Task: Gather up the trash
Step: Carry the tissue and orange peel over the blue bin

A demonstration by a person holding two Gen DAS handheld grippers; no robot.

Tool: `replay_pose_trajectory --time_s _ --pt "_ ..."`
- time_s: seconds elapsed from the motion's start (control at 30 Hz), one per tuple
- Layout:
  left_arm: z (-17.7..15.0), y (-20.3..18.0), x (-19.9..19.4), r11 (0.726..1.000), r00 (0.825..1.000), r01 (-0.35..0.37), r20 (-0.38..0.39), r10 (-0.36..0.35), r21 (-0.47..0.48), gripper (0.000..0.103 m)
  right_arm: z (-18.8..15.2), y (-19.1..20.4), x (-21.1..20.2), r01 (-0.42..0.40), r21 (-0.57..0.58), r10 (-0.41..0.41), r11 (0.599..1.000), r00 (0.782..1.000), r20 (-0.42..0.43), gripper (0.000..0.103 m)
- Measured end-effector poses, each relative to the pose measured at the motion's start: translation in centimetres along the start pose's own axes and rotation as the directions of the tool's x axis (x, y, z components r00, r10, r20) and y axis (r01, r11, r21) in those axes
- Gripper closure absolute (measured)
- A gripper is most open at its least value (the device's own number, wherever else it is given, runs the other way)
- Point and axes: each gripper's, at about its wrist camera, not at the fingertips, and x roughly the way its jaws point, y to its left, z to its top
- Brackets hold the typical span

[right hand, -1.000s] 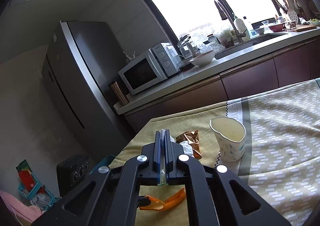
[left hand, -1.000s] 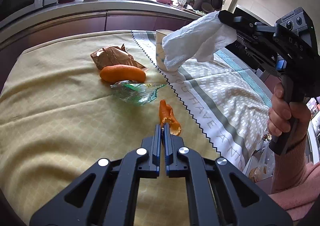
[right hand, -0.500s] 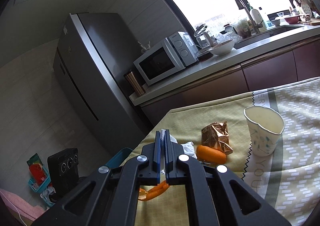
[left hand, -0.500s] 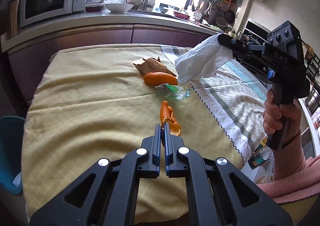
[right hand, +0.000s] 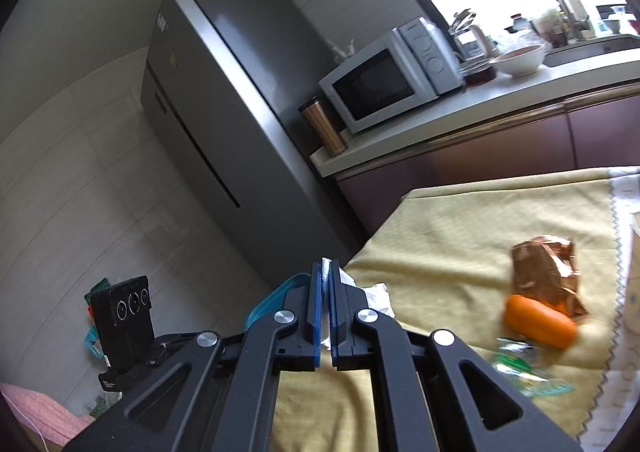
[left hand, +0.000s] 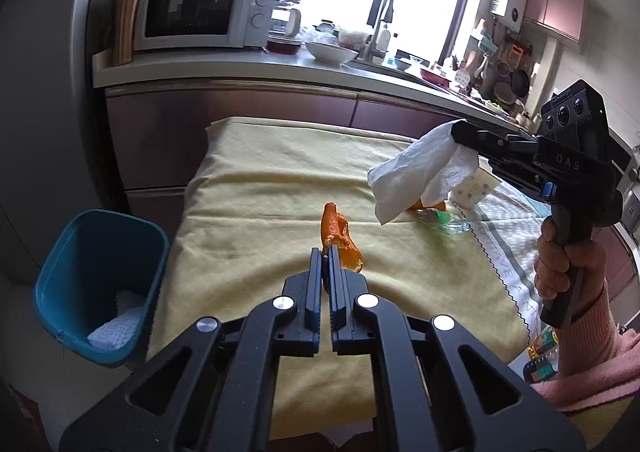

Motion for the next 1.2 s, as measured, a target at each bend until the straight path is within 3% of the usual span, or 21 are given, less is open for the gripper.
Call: replay_pose_trajectory --time_s 0.23,0.57,0.83,1.2 --pt "0.3 5.5 -2.5 0.989 0.992 -0.115 0.038 0.119 -0.090 0.099 0.5 2.1 5.7 -0.078 -0.023 0.075 0.997 0.994 -0.084 0.100" --pt "-0.5 12.5 -4.0 0.945 0.963 -0.257 0.022 0.267 -0.204 0.099 0.4 5.1 13.8 -0.167 -0.026 0.158 0.986 0.966 -0.205 0.101" --pt "-2.0 16.4 -2.7 0.911 0.949 -0.311 -0.042 0.312 -0.270 0.099 -0.6 7.0 18.4 -0.186 -0.023 0.173 0.982 0.945 -0.276 0.101" --pt "-3.3 19.7 0.1 0.877 0.935 -0.355 -0.110 0.338 -0.323 0.099 -1.7 7.7 23.8 -0.151 -0.015 0.137 0.988 0.929 -0.345 0.100"
